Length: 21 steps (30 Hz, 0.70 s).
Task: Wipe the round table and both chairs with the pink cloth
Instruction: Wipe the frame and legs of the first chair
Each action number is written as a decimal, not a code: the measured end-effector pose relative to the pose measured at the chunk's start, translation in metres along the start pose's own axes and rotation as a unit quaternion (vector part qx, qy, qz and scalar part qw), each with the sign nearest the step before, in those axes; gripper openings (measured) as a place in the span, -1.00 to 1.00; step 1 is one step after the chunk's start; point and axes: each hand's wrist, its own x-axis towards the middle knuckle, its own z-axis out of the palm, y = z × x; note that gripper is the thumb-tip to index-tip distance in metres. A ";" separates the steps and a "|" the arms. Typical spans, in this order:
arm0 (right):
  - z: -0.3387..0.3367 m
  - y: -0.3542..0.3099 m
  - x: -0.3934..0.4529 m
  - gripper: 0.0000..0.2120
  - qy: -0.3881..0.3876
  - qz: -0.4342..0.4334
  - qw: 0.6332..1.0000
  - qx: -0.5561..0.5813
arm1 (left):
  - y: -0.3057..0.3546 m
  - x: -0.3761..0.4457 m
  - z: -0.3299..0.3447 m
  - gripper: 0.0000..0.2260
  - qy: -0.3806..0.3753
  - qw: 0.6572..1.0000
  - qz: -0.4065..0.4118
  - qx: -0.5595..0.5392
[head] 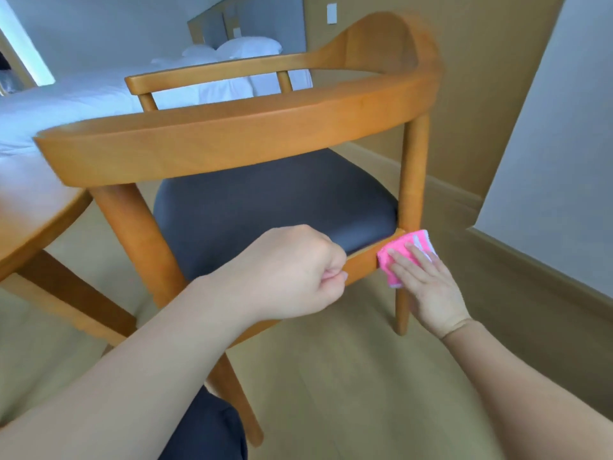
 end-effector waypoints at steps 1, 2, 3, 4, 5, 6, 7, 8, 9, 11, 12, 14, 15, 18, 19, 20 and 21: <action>-0.002 0.006 -0.001 -0.61 0.020 0.081 0.996 0.024 | 0.000 0.005 0.004 -0.61 -0.004 1.000 0.002 -0.006; -0.006 0.011 -0.001 -0.68 0.053 0.171 0.981 0.068 | 0.000 0.010 0.009 -0.61 -0.009 1.000 0.004 -0.010; -0.012 0.015 0.000 -0.73 0.091 0.271 0.950 0.129 | 0.000 0.016 0.013 -0.61 -0.015 1.000 0.007 -0.013; -0.017 0.019 0.002 -0.73 0.125 0.369 0.901 0.191 | 0.001 0.021 0.018 -0.62 -0.021 1.000 0.010 -0.017; -0.022 0.024 0.005 -0.70 0.155 0.456 0.840 0.249 | 0.002 0.028 0.022 -0.62 -0.029 0.999 0.014 -0.021; -0.026 0.029 0.009 -0.68 0.185 0.515 0.786 0.288 | 0.004 0.035 0.027 -0.63 -0.036 0.999 0.018 -0.023; -0.030 0.036 0.013 -0.67 0.210 0.548 0.746 0.315 | 0.005 0.044 0.031 -0.63 -0.045 0.998 0.022 -0.023; -0.035 0.043 0.017 -0.66 0.227 0.572 0.713 0.337 | 0.007 0.053 0.035 -0.64 -0.052 0.998 0.026 -0.025; -0.041 0.050 0.021 -0.65 0.238 0.591 0.683 0.357 | 0.010 0.063 0.038 -0.64 -0.058 0.997 0.030 -0.028; -0.053 0.067 0.031 -0.64 0.254 0.620 0.629 0.395 | 0.020 0.087 0.044 -0.65 -0.073 0.996 0.036 -0.040; -0.061 0.076 0.037 -0.62 0.262 0.629 0.605 0.412 | 0.026 0.100 0.046 -0.66 -0.084 0.994 0.038 -0.050; -0.083 0.096 0.054 -0.58 0.279 0.643 0.566 0.434 | 0.041 0.128 0.047 -0.71 -0.098 0.992 0.034 -0.078; -0.098 0.105 0.064 -0.60 0.290 0.645 0.556 0.437 | 0.049 0.144 0.045 -0.74 -0.094 0.990 0.031 -0.099; -0.150 0.128 0.097 -0.60 0.333 0.630 0.556 0.428 | 0.072 0.192 0.023 -0.86 -0.044 0.983 0.018 -0.175; -0.170 0.131 0.108 -0.59 0.345 0.626 0.561 0.419 | 0.079 0.208 0.009 -0.86 -0.024 0.979 0.008 -0.203; -0.192 0.134 0.120 -0.59 0.354 0.623 0.565 0.409 | 0.087 0.224 -0.008 -0.82 -0.004 0.971 -0.008 -0.241; -0.216 0.137 0.134 -0.61 0.359 0.620 0.570 0.402 | 0.094 0.239 -0.028 -0.78 0.016 0.960 -0.026 -0.280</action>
